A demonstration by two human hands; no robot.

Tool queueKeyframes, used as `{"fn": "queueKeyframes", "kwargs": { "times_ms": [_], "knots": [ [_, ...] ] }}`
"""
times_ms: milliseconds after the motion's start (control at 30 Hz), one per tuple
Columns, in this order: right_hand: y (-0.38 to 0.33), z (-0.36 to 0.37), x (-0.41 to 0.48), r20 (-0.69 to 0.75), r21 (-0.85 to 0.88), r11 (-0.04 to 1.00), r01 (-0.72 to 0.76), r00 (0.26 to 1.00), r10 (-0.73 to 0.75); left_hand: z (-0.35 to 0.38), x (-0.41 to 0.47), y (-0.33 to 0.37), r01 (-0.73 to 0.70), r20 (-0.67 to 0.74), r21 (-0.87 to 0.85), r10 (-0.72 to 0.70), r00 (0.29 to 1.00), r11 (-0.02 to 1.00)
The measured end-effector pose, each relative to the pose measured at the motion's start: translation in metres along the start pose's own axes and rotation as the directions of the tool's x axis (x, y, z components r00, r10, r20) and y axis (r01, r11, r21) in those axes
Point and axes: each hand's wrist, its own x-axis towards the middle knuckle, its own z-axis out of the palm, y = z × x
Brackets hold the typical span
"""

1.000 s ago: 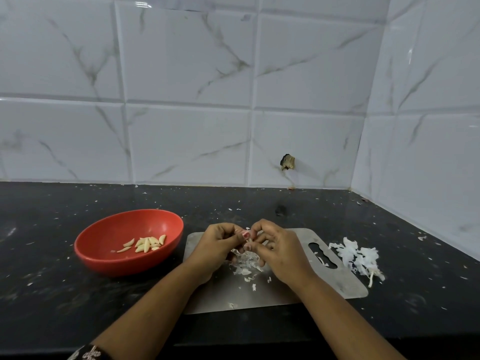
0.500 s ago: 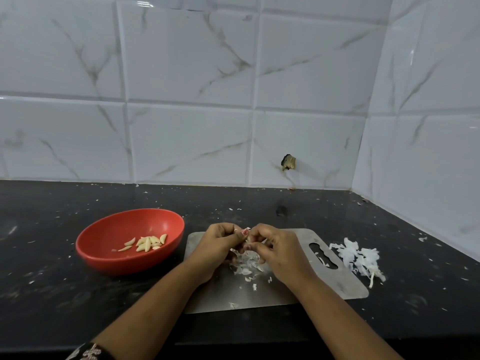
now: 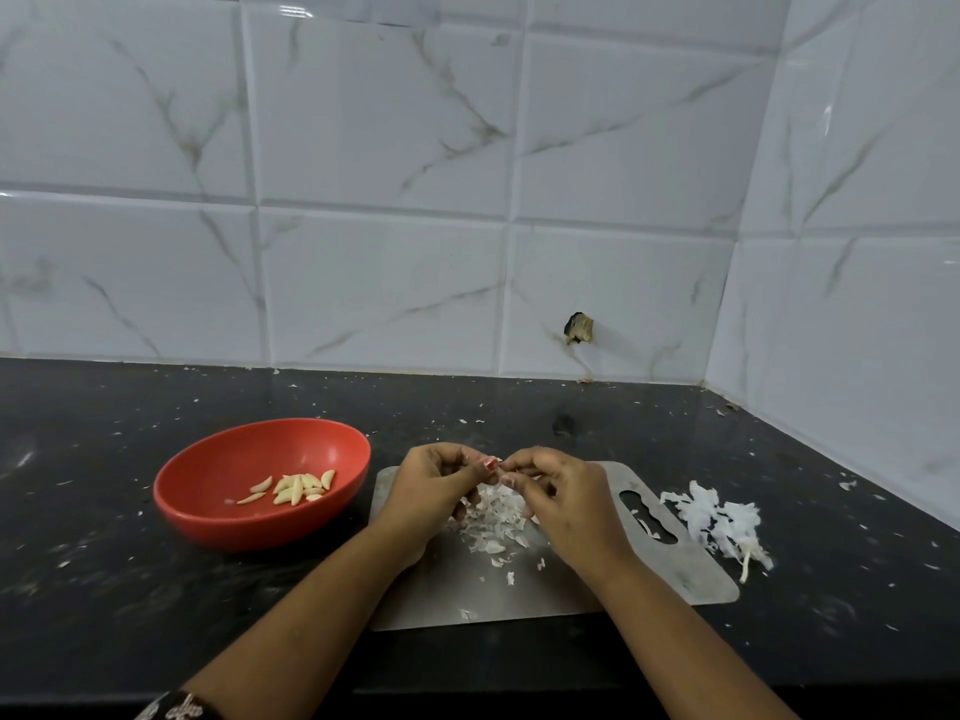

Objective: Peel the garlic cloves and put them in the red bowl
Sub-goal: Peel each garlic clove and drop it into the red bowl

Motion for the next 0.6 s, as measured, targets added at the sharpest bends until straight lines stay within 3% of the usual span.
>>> {"fn": "queueKeyframes", "kwargs": {
  "times_ms": [600],
  "knots": [
    [0.012,-0.001,0.003,-0.056,-0.112,0.990,-0.088,0.995,0.082,-0.001,0.003,-0.003,0.028,-0.042,0.049,-0.026,0.999,0.998]
  ]
}}
